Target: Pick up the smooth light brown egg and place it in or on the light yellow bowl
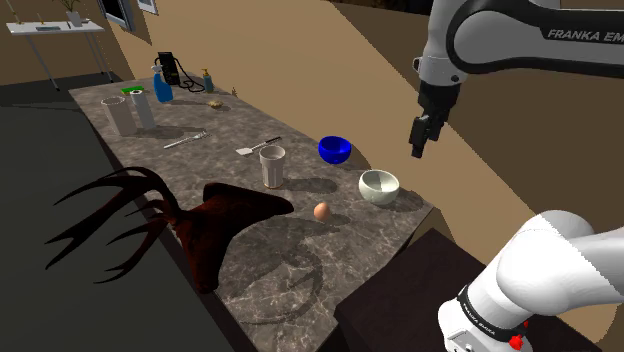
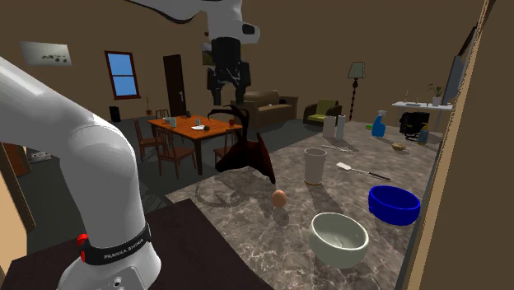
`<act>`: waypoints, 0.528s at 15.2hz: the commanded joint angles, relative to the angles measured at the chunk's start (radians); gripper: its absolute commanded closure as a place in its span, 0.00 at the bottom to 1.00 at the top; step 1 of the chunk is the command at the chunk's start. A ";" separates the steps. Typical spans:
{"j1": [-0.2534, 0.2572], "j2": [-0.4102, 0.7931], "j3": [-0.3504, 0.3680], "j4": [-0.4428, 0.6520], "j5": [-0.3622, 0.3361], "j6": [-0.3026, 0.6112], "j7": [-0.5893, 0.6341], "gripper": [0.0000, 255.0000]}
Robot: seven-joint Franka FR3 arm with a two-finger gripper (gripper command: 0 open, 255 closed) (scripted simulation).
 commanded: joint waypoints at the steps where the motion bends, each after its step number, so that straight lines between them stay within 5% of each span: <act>1: 0.000 0.000 0.000 0.000 0.000 0.000 0.000 0.00; 8: 0.014 0.076 0.021 -0.173 -0.013 0.311 0.031 0.00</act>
